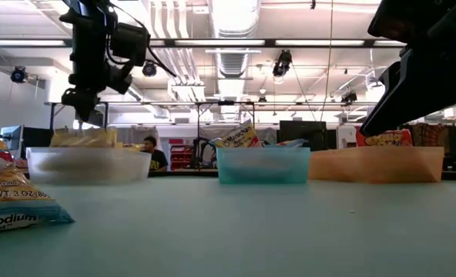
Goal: Sort Maruchan noodles
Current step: Put the yellow noodle pack into the white bin, then put the blue noodle pack into the green bin
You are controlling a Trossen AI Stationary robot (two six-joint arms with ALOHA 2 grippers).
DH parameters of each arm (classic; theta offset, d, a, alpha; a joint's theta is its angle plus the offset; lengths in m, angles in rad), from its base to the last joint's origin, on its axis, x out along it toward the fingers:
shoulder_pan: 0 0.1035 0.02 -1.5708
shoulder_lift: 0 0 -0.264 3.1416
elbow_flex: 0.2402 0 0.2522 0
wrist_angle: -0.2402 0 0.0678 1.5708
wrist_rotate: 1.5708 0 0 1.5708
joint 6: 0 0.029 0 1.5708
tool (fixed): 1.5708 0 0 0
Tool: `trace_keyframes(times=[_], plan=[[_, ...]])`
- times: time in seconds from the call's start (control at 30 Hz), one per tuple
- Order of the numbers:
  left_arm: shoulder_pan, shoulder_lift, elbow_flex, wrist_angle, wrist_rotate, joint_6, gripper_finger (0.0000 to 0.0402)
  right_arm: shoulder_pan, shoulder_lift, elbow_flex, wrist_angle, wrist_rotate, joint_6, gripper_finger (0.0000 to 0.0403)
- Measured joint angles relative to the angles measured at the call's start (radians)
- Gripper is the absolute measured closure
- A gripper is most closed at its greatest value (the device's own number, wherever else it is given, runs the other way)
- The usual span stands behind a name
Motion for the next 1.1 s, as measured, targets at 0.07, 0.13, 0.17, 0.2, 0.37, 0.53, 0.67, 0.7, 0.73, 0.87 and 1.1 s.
trace_keyframes(times=[0.07,0.13,0.17,0.2,0.37,0.53,0.67,0.7,0.73,0.87,1.1], plan=[[0.000,0.000,0.000,0.009,-0.020,-0.028,0.0262,0.000,0.000,-0.003,0.000,0.000,0.002,0.0271],[0.000,0.000,0.000,0.009,0.043,-0.051,0.0262,0.000,0.000,-0.007,0.000,0.000,0.003,0.0271],[0.000,0.000,0.000,0.010,0.082,-0.058,0.0262,0.000,0.000,-0.009,0.000,0.000,0.003,0.0271],[0.000,0.000,0.000,0.010,0.113,-0.073,0.0262,0.000,0.000,-0.010,0.001,0.000,0.003,0.0271],[-0.001,0.000,0.000,0.018,0.132,-0.245,0.0262,0.000,0.000,-0.029,0.004,0.023,0.003,0.0271],[-0.004,-0.001,0.000,0.086,0.227,-0.455,0.0262,0.000,0.000,-0.057,0.014,0.077,0.012,0.0271],[-0.041,-0.001,0.000,0.212,0.327,-0.533,0.0262,-0.002,0.000,-0.062,0.031,0.078,0.082,0.0271],[-0.060,-0.002,0.000,0.254,0.355,-0.534,0.0262,-0.002,0.000,-0.062,0.032,0.078,0.109,0.0271],[-0.082,-0.002,0.000,0.293,0.383,-0.533,0.0262,-0.002,0.000,-0.062,0.034,0.078,0.134,0.0271],[-0.211,-0.002,0.000,0.439,0.482,-0.543,0.0262,-0.002,0.000,-0.062,0.053,0.085,0.205,0.0271],[-0.552,0.019,0.000,0.494,0.476,-0.698,0.0262,-0.002,0.000,-0.062,0.143,0.170,0.180,0.0271]])
